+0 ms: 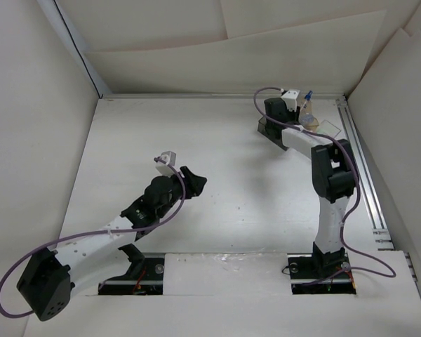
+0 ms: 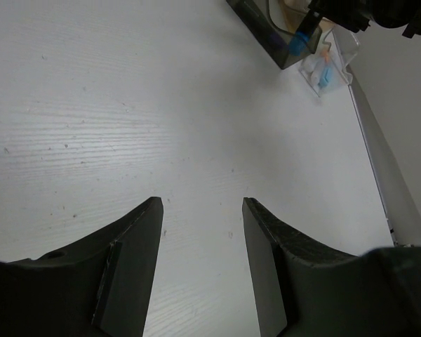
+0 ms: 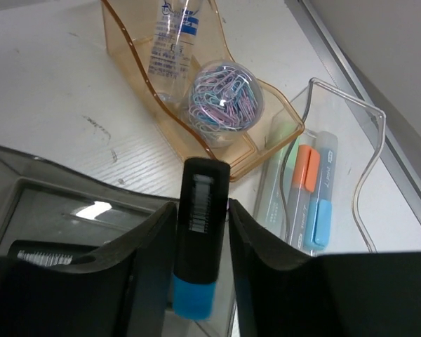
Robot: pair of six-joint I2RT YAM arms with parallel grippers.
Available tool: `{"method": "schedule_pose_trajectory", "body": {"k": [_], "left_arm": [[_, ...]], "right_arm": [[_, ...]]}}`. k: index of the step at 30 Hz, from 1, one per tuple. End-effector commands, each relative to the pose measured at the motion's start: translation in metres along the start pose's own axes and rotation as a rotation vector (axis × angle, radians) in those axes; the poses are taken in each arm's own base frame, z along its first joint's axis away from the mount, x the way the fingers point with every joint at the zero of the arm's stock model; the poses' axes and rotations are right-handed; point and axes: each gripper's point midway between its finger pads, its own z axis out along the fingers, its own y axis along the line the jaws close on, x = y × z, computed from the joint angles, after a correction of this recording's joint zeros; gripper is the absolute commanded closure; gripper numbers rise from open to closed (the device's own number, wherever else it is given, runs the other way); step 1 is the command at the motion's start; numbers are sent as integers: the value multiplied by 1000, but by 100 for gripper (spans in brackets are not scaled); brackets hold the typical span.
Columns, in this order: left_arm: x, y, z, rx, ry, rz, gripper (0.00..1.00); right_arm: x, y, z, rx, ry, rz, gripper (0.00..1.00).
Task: Sort the stationery into containers
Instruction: Place the pen in the storage box, then reset both arms
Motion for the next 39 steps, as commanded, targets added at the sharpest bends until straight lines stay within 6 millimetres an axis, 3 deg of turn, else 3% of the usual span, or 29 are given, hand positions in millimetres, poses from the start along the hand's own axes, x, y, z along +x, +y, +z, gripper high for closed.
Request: {"method": "schedule_pose_trajectory", "body": {"k": [1, 6, 11, 16, 18, 19, 20, 22, 23, 24, 26, 27, 28, 31, 33, 34, 39], "left_arm": [[-16, -10, -5, 40, -59, -11, 54], [-17, -10, -10, 40, -59, -11, 54], [-23, -9, -13, 29, -74, -3, 50], [-38, -12, -20, 9, -109, 3, 47], [-42, -13, -22, 6, -120, 1, 34], [-44, -14, -25, 10, -124, 0, 1], [-44, -13, -27, 8, -122, 1, 0], [-44, -13, -29, 4, -116, -8, 0], [-45, -14, -31, 5, -118, -18, 0], [-42, -11, -31, -7, -105, -14, 0], [-45, -13, -35, -3, -108, -30, 0], [-47, -15, -36, -4, -107, -30, 0], [-46, -17, -37, 4, -99, -38, 0], [-53, -25, -42, 18, -96, -40, 0], [-54, -28, -44, 21, -86, -38, 0], [-60, -32, -48, 27, -92, -40, 0], [-73, -49, -62, 86, -104, -38, 0]], "right_arm": [[-41, 3, -30, -36, -88, 95, 56], [-41, 8, -47, -66, -98, 98, 42], [-50, 3, -64, -77, -105, 126, 40], [-73, 3, -107, -206, -101, 210, 40], [-65, 17, -131, -333, -47, 204, 40], [-55, 18, -138, -379, -14, 202, 42], [-61, 15, -159, -448, -11, 245, 52], [-51, 30, -194, -623, 19, 244, 70], [-38, 23, -210, -671, 31, 231, 90], [-33, 23, -222, -711, 39, 236, 98], [-5, 27, -249, -793, 79, 192, 100], [-7, 21, -265, -842, 67, 199, 100], [4, 25, -285, -913, 86, 169, 100], [32, 18, -316, -1014, 117, 142, 99], [53, 12, -334, -1058, 132, 125, 78], [57, 10, -338, -1073, 127, 123, 1], [77, 0, -354, -1114, 136, 124, 0]]}}
